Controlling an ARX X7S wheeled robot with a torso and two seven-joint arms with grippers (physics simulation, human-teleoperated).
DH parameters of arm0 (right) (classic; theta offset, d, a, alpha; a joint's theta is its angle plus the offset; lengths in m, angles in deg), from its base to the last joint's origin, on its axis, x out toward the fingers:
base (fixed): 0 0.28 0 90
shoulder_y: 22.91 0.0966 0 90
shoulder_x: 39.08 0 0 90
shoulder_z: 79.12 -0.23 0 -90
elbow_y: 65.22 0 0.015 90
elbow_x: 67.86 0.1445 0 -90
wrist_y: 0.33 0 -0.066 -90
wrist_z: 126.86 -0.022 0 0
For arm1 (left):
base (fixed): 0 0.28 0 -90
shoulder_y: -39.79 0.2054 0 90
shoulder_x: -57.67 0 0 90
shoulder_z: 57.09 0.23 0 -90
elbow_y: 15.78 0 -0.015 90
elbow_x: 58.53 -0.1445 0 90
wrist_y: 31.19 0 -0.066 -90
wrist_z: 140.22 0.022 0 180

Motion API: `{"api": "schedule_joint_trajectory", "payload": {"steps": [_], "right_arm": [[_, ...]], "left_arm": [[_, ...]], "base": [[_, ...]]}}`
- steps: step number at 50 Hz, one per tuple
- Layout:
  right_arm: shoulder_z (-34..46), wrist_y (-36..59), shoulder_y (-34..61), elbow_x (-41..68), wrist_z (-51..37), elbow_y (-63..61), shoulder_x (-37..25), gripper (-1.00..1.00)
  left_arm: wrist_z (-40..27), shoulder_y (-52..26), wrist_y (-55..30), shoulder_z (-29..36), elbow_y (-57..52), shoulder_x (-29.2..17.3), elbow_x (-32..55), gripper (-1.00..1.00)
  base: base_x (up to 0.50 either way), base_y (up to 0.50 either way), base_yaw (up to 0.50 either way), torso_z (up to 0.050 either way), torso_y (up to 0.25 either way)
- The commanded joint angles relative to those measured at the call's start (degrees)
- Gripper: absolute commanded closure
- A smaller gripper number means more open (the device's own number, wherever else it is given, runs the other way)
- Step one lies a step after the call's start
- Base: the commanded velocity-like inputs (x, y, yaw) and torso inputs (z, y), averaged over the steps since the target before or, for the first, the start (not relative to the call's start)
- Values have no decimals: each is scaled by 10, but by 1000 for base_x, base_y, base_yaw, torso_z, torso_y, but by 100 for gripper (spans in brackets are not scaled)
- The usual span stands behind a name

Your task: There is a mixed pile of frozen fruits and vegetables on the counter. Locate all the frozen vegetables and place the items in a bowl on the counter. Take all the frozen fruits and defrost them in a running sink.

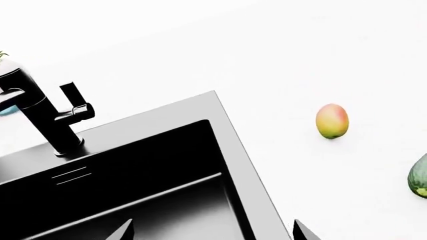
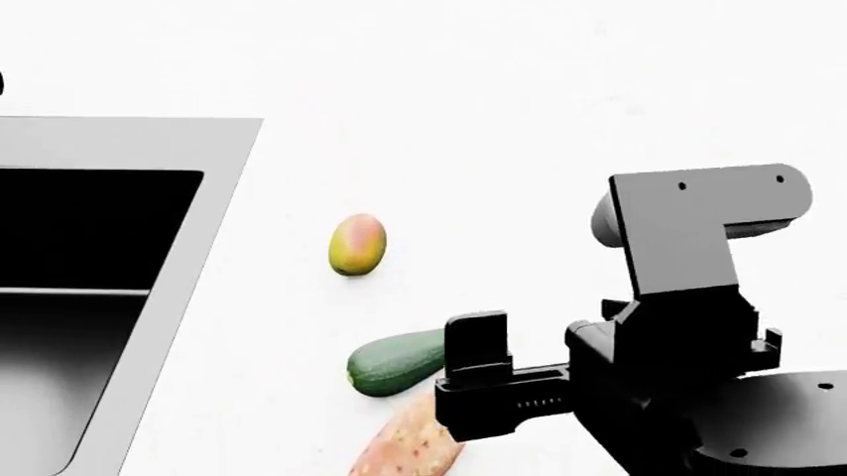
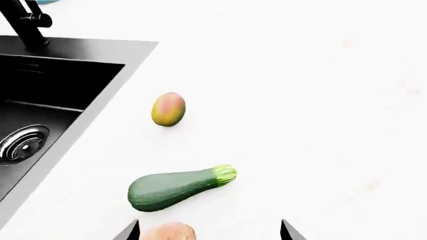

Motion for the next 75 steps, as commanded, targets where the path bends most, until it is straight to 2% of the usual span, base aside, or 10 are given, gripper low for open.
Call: {"api": "schedule_joint_trajectory", "payload": {"steps": [1,14,17,18,20,29,31,45,47,75], "right_arm": [[34,-75,-29,65,-54,39,54,-100],[45,-119,-59,62,-62,61,86,-100],[49,-121,-62,52,-56,66,92,-100],[49,-124,-65,51,-53,69,96,-100],[48,-132,-76,37,-48,75,102,-100],[46,-153,-94,20,-44,85,111,-100],[44,-159,-95,14,-44,91,110,-100],[58,-161,-125,-16,-11,104,123,-100],[61,-161,-126,-17,-8,107,126,-100],[82,-173,-127,-35,21,147,148,-100]], "left_arm": [[-14,-1,8,-8,4,5,23,-100],[-16,33,31,-17,-6,6,28,-100],[4,60,36,-55,-13,-24,46,-100],[-5,51,38,-36,-10,-7,35,-100],[-2,69,39,-61,-14,-20,54,-100],[-21,48,43,-25,-7,9,41,-100],[-7,72,46,-55,-14,-14,58,-100],[-24,58,53,-20,-10,11,44,-100],[-9,79,57,-45,-16,-10,54,-100],[-14,79,73,-21,-8,1,44,-100]], "base": [[0,0,0,0,0],[0,0,0,0,0],[0,0,0,0,0],[0,0,0,0,0],[0,0,0,0,0],[0,0,0,0,0],[0,0,0,0,0],[0,0,0,0,0],[0,0,0,0,0],[0,0,0,0,0]]}}
